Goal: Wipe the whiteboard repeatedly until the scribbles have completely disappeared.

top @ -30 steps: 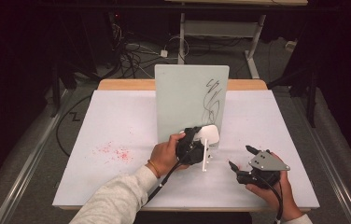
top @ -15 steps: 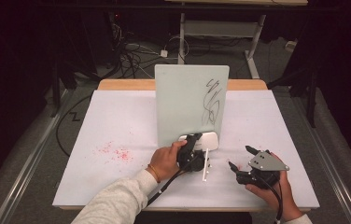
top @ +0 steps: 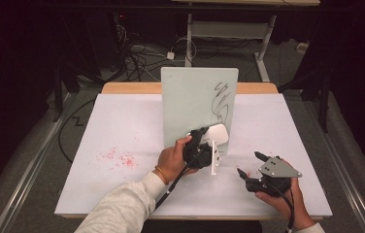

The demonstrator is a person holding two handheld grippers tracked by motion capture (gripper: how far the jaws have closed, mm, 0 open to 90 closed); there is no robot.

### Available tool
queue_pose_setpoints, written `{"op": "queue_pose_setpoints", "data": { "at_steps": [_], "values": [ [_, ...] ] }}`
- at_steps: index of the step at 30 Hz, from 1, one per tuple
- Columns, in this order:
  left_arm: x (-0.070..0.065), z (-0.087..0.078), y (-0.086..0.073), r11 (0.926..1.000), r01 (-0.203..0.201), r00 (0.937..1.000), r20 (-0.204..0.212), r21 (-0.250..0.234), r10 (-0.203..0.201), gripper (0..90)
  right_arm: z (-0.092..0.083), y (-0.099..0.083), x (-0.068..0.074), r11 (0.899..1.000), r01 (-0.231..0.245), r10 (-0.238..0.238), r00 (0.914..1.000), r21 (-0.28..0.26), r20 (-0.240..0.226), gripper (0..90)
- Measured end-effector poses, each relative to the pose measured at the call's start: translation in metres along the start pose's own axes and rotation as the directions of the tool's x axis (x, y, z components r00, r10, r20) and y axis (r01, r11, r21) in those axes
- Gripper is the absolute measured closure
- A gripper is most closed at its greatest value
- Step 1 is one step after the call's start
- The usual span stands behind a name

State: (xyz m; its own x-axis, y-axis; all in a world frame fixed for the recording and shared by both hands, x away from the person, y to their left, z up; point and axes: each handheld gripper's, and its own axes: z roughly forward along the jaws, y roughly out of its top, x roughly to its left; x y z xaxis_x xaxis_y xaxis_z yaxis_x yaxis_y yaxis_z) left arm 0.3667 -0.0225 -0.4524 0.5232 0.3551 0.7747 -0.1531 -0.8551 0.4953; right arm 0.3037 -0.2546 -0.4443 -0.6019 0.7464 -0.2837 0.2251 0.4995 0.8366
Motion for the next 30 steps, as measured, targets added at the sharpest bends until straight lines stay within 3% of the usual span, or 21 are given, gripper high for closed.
{"op": "queue_pose_setpoints", "data": {
  "at_steps": [1, 2, 3, 4, 6, 8, 9, 11, 12, 13, 15, 17, 21, 22, 25, 30],
  "values": [
    [-0.007, 0.002, -0.001, 0.9997, -0.024, 0.9997, 0.006, 0.003, 0.024, 29.3, 0.0, 0.0, 0.0, 1.0, 0.002, -0.002, 1.0, -0.001, -0.003, 22.6],
    [-0.023, 0.004, -0.003, 0.9941, -0.106, 0.9944, 0.008, 0.026, 0.105, 29.3, 0.0, 0.0, 0.0, 1.0, 0.002, -0.002, 1.0, -0.001, -0.004, 22.7],
    [-0.023, 0.004, -0.003, 0.9941, -0.106, 0.9944, 0.008, 0.026, 0.105, 29.3, 0.0, 0.0, 0.0, 1.0, 0.003, -0.003, 1.0, -0.001, -0.003, 22.8],
    [-0.036, 0.006, -0.004, 0.9832, -0.178, 0.984, 0.021, 0.041, 0.177, 29.3, 0.0, 0.0, 0.0, 1.0, 0.002, -0.002, 1.0, 0.001, -0.003, 22.8],
    [-0.041, 0.007, -0.006, 0.9815, -0.187, 0.9821, 0.031, 0.041, 0.186, 29.3, 0.0, 0.0, 0.0, 1.0, -0.001, 0.001, 1.0, 0.002, -0.006, 22.8],
    [-0.047, 0.007, -0.009, 0.9747, -0.219, 0.9758, 0.012, 0.046, 0.218, 29.2, 0.0, 0.0, 0.001, 1.0, 0.0, 0.0, 1.0, 0.0, -0.008, 22.6],
    [-0.039, 0.005, -0.012, 0.9812, -0.189, 0.9814, 0.038, 0.038, 0.188, 29.3, 0.0, 0.0, 0.001, 1.0, -0.002, 0.002, 1.0, -0.004, -0.009, 22.4],
    [-0.035, 0.003, -0.016, 0.9838, -0.174, 0.9837, 0.054, 0.043, 0.172, 29.2, -0.001, 0.0, 0.001, 1.0, -0.005, 0.004, 0.9999, -0.009, -0.01, 22.4],
    [-0.033, 0.0, -0.021, 0.9801, -0.192, 0.9799, 0.066, 0.051, 0.188, 29.2, -0.002, 0.0, 0.001, 1.0, -0.004, 0.004, 0.9999, -0.011, -0.01, 22.4],
    [-0.032, -0.003, -0.029, 0.9695, -0.234, 0.9711, 0.065, 0.072, 0.23, 29.2, -0.002, -0.001, 0.001, 1.0, 0.0, 0.0, 1.0, -0.012, -0.009, 22.3],
    [-0.03, -0.007, -0.037, 0.9593, -0.267, 0.9629, 0.064, 0.091, 0.262, 29.3, -0.002, -0.001, 0.0, 1.0, -0.006, 0.006, 0.9999, -0.01, -0.01, 22.4],
    [-0.029, -0.008, -0.04, 0.9574, -0.271, 0.9618, 0.065, 0.098, 0.266, 29.2, -0.002, -0.001, 0.0, 1.0, -0.007, 0.007, 0.9999, -0.01, -0.009, 22.4],
    [-0.026, -0.013, -0.052, 0.9416, -0.311, 0.9503, 0.054, 0.129, 0.307, 29.2, -0.003, 0.0, 0.001, 1.0, -0.002, 0.002, 1.0, -0.012, -0.006, 22.4],
    [-0.026, -0.014, -0.053, 0.9422, -0.308, 0.9512, 0.052, 0.13, 0.304, 29.2, -0.003, 0.0, 0.001, 1.0, -0.002, 0.002, 1.0, -0.012, -0.006, 22.4],
    [-0.03, -0.011, -0.048, 0.9402, -0.312, 0.95, 0.027, 0.137, 0.311, 29.3, -0.002, 0.002, 0.003, 1.0, -0.001, 0.001, 1.0, -0.011, -0.004, 22.5],
    [-0.039, -0.002, -0.026, 0.943, -0.303, 0.9522, 0.0, 0.138, 0.305, 29.3, -0.003, 0.004, 0.006, 1.0, 0.001, -0.001, 1.0, -0.013, 0.0, 22.9]
  ]
}}
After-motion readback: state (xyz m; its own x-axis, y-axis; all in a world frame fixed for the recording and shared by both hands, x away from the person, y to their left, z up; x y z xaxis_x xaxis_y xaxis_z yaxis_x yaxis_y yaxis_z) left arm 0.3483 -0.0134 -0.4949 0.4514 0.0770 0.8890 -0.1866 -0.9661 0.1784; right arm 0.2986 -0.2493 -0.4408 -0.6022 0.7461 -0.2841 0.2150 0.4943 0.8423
